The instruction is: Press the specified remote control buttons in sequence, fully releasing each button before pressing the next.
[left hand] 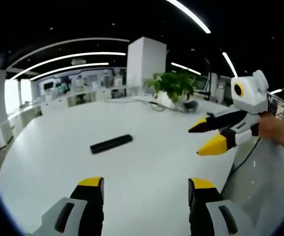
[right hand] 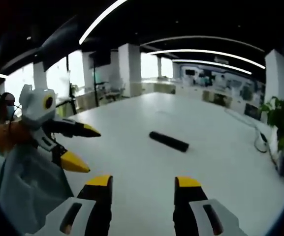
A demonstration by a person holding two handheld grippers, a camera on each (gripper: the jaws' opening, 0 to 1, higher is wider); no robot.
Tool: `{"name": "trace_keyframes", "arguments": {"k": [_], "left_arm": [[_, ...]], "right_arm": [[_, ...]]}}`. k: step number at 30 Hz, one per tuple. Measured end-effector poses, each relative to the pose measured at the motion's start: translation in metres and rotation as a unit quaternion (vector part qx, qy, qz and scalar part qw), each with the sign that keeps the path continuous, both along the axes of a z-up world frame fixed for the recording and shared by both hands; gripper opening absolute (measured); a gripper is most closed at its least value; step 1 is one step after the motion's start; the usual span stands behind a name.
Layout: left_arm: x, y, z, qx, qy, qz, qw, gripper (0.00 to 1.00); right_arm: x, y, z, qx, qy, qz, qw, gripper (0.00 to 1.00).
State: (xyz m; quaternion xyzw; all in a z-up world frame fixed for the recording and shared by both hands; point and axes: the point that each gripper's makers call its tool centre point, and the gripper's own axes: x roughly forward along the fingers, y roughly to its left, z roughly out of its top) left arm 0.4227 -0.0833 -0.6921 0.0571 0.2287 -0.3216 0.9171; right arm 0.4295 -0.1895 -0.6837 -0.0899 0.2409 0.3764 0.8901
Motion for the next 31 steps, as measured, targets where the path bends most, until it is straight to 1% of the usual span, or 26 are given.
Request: {"name": "trace_keyframes", "arguments": {"k": [4, 21, 25, 27, 31], "left_arm": [[-0.0013, -0.0021, 0.001, 0.006, -0.005, -0.005, 1.0, 0.72], [-0.0015, -0.0027, 0.0014, 0.002, -0.003, -0.003, 1.0, 0.72], [0.0004, -0.0015, 0.0033, 0.0, -0.007, 0.002, 1.0, 0.75], [0.0008, -0.0011, 0.0038, -0.006, -0.006, 0.005, 1.0, 0.75], [0.0005, -0.0005, 0.0019, -0.006, -0.002, 0.003, 1.0, 0.75]], "right_arm": [[-0.0014, 0.0002, -0.002, -0.017, -0.006, 0.005, 0.9998, 0.47], [-0.0006, -0.0019, -0.0014, -0.021, -0.009, 0.004, 0.9997, 0.47], [-0.0006, -0.002, -0.0015, -0.021, -0.008, 0.004, 0.9997, 0.47], [-0.0007, -0.0016, -0.0016, -0.02, -0.007, 0.005, 0.9998, 0.47], [-0.0009, -0.0007, -0.0019, -0.02, -0.006, 0.007, 0.9998, 0.47]]}}
